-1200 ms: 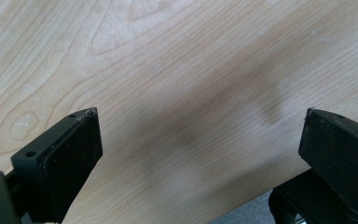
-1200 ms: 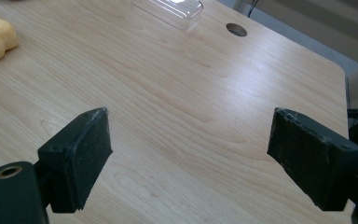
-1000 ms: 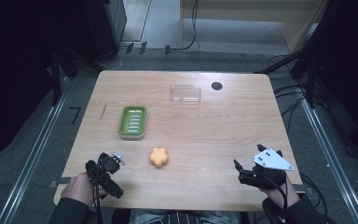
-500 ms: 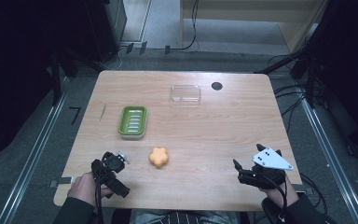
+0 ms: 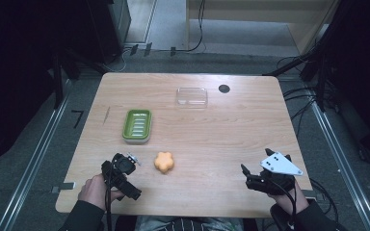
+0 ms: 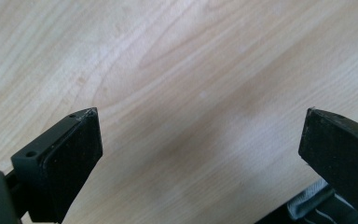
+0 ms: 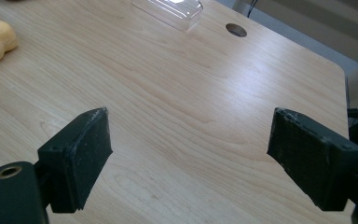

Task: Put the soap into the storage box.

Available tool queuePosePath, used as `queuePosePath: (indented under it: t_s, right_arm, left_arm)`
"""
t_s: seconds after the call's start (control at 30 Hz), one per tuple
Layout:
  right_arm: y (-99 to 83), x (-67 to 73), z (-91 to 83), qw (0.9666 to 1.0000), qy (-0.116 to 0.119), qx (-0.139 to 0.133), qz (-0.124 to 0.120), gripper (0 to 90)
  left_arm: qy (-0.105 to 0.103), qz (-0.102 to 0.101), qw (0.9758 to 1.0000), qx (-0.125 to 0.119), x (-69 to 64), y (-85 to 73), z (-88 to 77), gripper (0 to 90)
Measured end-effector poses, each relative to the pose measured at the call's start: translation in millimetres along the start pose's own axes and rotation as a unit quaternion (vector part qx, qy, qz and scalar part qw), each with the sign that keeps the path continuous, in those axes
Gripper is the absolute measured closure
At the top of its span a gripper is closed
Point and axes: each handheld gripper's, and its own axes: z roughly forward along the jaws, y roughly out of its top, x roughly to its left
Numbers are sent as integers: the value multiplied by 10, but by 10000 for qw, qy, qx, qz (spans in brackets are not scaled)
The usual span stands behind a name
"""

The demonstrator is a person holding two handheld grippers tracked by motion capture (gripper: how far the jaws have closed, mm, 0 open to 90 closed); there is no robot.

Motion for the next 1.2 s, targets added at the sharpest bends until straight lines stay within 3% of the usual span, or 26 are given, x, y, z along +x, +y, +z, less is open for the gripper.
queuePosePath:
  t_s: [0.3,0.6,1.03,1.2]
  right_arm:
    - [-3,-2,-1,10000,-8,16,8,137]
    - [0,4,1,10000,1,19,-21,138]
    - [-6,2,-7,10000,-31,22,-6,137]
    - [-10,0,-10,10000,-30,29,-21,137]
  left_arm:
    - [68,-5,10000,18,6,105,11,0]
    - [-33,124,9998,146,-69,303,73,0]
    - [-148,217,9996,124,-164,553,153,0]
    - [-150,163,9997,51,-194,662,179,0]
